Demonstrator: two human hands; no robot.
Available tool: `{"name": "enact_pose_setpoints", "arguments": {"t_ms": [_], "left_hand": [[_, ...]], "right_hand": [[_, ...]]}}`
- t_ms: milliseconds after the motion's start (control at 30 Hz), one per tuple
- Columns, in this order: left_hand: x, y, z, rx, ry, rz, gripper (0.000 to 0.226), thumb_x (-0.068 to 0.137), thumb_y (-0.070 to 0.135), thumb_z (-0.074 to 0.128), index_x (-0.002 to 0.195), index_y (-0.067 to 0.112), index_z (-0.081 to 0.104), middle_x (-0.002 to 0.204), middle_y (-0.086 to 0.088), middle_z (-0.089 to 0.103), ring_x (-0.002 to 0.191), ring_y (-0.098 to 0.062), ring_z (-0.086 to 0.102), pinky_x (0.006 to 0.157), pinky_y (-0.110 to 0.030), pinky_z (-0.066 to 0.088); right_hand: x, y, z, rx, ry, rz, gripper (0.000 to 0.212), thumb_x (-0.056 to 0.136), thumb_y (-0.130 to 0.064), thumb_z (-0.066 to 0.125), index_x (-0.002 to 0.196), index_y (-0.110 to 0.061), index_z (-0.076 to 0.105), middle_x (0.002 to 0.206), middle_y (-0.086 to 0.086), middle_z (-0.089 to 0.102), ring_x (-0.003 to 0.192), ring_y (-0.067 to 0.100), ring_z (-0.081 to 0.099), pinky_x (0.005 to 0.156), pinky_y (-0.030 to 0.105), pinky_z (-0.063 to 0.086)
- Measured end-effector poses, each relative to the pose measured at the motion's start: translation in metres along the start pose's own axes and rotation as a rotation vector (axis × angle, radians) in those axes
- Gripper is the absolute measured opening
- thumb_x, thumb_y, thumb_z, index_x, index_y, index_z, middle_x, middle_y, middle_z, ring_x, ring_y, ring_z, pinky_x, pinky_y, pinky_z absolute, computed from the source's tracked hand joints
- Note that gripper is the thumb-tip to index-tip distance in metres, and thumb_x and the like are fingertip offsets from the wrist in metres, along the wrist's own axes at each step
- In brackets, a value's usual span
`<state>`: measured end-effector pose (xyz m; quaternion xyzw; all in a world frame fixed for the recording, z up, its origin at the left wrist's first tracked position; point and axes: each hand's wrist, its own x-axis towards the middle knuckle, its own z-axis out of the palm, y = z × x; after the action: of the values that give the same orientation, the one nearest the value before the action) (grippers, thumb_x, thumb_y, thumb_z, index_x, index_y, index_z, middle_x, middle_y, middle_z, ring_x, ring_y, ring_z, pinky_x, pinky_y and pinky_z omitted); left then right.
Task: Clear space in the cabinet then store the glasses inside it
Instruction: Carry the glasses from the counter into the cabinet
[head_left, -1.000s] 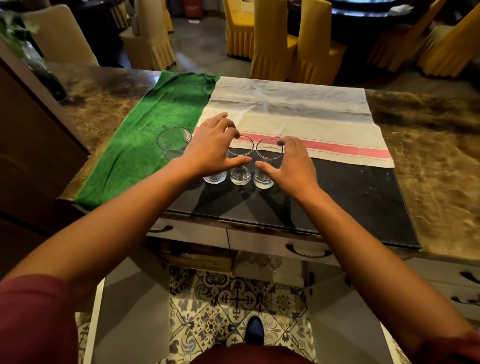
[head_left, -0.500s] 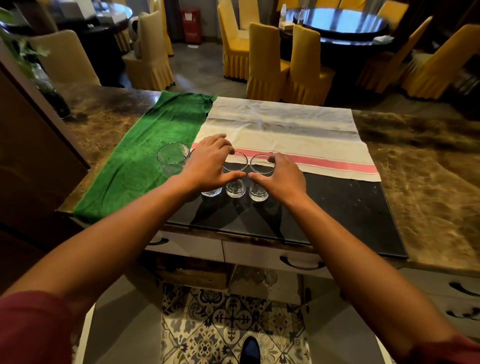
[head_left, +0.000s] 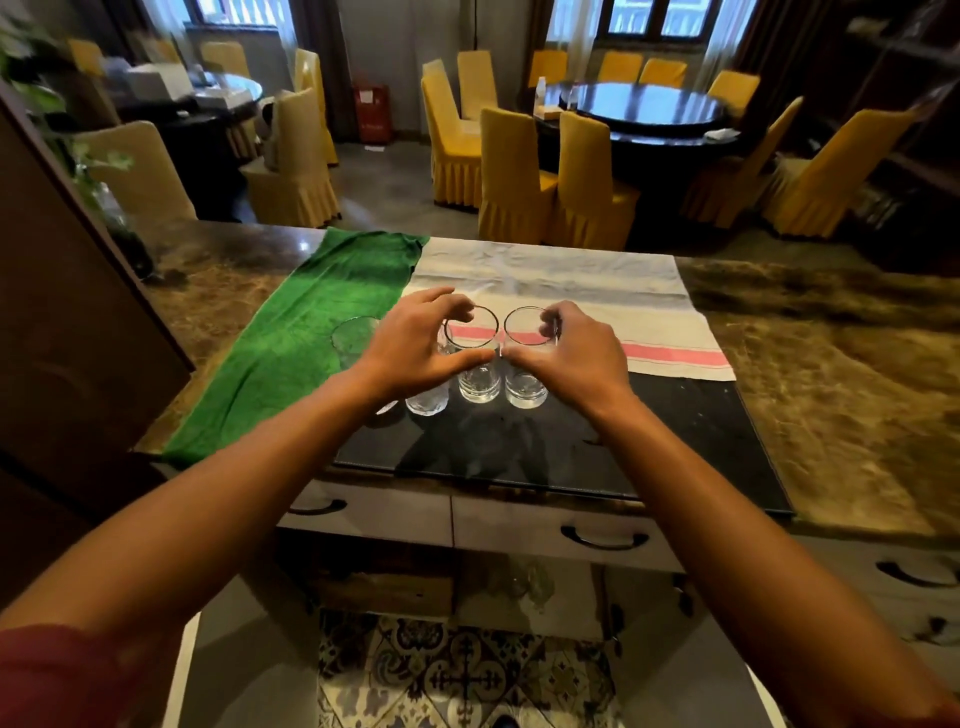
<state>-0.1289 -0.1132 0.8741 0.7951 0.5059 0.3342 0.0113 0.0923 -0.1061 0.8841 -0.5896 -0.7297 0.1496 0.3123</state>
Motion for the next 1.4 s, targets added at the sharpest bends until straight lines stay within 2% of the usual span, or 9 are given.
{"name": "enact_pose_setpoints", "arguments": {"t_ms": [133, 200, 300, 467, 767, 1000, 1167, 1267, 1400], "left_hand": [[-0.016, 0.009, -0.013, -0.088, -0.015, -0.021, 0.070, 0.080, 0.064, 0.070, 0.126, 0.012, 0.060, 0.114, 0.000, 0.073, 0.105, -0.016, 0.069, 0.091, -0.038, 0.055], [-0.025, 0.014, -0.016, -0.159, -0.039, -0.049, 0.071, 0.079, 0.060, 0.073, 0.128, 0.011, 0.059, 0.115, -0.002, 0.073, 0.105, -0.013, 0.069, 0.093, -0.036, 0.056], [-0.040, 0.023, -0.021, -0.300, -0.051, -0.079, 0.066, 0.078, 0.051, 0.079, 0.124, 0.008, 0.060, 0.111, -0.004, 0.073, 0.099, -0.009, 0.070, 0.092, -0.026, 0.057], [-0.070, 0.032, -0.023, -0.472, -0.144, -0.120, 0.067, 0.071, 0.058, 0.080, 0.114, 0.012, 0.058, 0.106, -0.003, 0.073, 0.097, -0.012, 0.073, 0.089, -0.035, 0.061], [-0.122, 0.050, -0.016, -0.501, -0.160, -0.197, 0.057, 0.075, 0.041, 0.087, 0.117, 0.013, 0.062, 0.106, 0.003, 0.075, 0.096, -0.005, 0.073, 0.092, -0.035, 0.060], [-0.154, 0.079, -0.010, -0.468, -0.146, -0.253, 0.056, 0.075, 0.044, 0.086, 0.116, 0.015, 0.062, 0.106, 0.005, 0.075, 0.099, -0.003, 0.072, 0.092, -0.034, 0.059], [-0.179, 0.116, 0.005, -0.485, -0.139, -0.318, 0.061, 0.072, 0.049, 0.086, 0.118, 0.017, 0.061, 0.108, 0.005, 0.075, 0.099, -0.007, 0.073, 0.094, -0.038, 0.059], [-0.197, 0.148, 0.017, -0.494, -0.121, -0.358, 0.057, 0.074, 0.041, 0.088, 0.118, 0.017, 0.060, 0.109, 0.004, 0.074, 0.098, -0.005, 0.073, 0.093, -0.031, 0.059], [-0.218, 0.188, 0.030, -0.426, -0.095, -0.367, 0.056, 0.073, 0.041, 0.086, 0.117, 0.019, 0.060, 0.102, 0.016, 0.069, 0.094, 0.012, 0.066, 0.084, -0.007, 0.050]], "right_hand": [[-0.027, -0.011, -0.012, 0.034, 0.011, -0.018, 0.076, 0.070, -0.070, 0.076, 0.122, -0.018, 0.061, 0.112, -0.001, 0.072, 0.096, 0.014, 0.068, 0.081, 0.037, 0.061], [-0.041, -0.014, -0.017, 0.040, 0.012, -0.016, 0.073, 0.069, -0.068, 0.077, 0.120, -0.018, 0.062, 0.108, -0.002, 0.072, 0.092, 0.012, 0.067, 0.079, 0.037, 0.061], [-0.065, -0.017, -0.021, 0.043, 0.016, -0.007, 0.066, 0.069, -0.065, 0.079, 0.115, -0.021, 0.063, 0.100, -0.005, 0.070, 0.087, 0.010, 0.066, 0.077, 0.038, 0.062], [-0.108, -0.018, -0.023, 0.080, 0.013, 0.038, 0.064, 0.069, -0.063, 0.080, 0.114, -0.021, 0.063, 0.099, -0.008, 0.069, 0.087, 0.007, 0.066, 0.078, 0.037, 0.061], [-0.167, -0.006, -0.031, 0.128, -0.008, 0.106, 0.065, 0.070, -0.062, 0.081, 0.117, -0.021, 0.065, 0.101, -0.010, 0.072, 0.090, 0.003, 0.068, 0.082, 0.030, 0.061], [-0.198, 0.011, -0.042, 0.152, -0.051, 0.109, 0.062, 0.074, -0.056, 0.081, 0.120, -0.019, 0.063, 0.106, -0.008, 0.071, 0.094, 0.004, 0.067, 0.084, 0.026, 0.060], [-0.233, 0.038, -0.053, 0.171, -0.118, 0.083, 0.063, 0.072, -0.055, 0.083, 0.121, -0.020, 0.063, 0.106, -0.008, 0.070, 0.094, 0.004, 0.067, 0.084, 0.030, 0.060], [-0.261, 0.056, -0.063, 0.170, -0.164, 0.055, 0.062, 0.071, -0.054, 0.084, 0.119, -0.021, 0.062, 0.105, -0.008, 0.070, 0.094, 0.006, 0.066, 0.084, 0.033, 0.059], [-0.296, 0.081, -0.079, 0.206, -0.192, 0.059, 0.063, 0.071, -0.053, 0.085, 0.121, -0.023, 0.061, 0.107, -0.010, 0.069, 0.097, 0.004, 0.065, 0.086, 0.031, 0.059]]}}
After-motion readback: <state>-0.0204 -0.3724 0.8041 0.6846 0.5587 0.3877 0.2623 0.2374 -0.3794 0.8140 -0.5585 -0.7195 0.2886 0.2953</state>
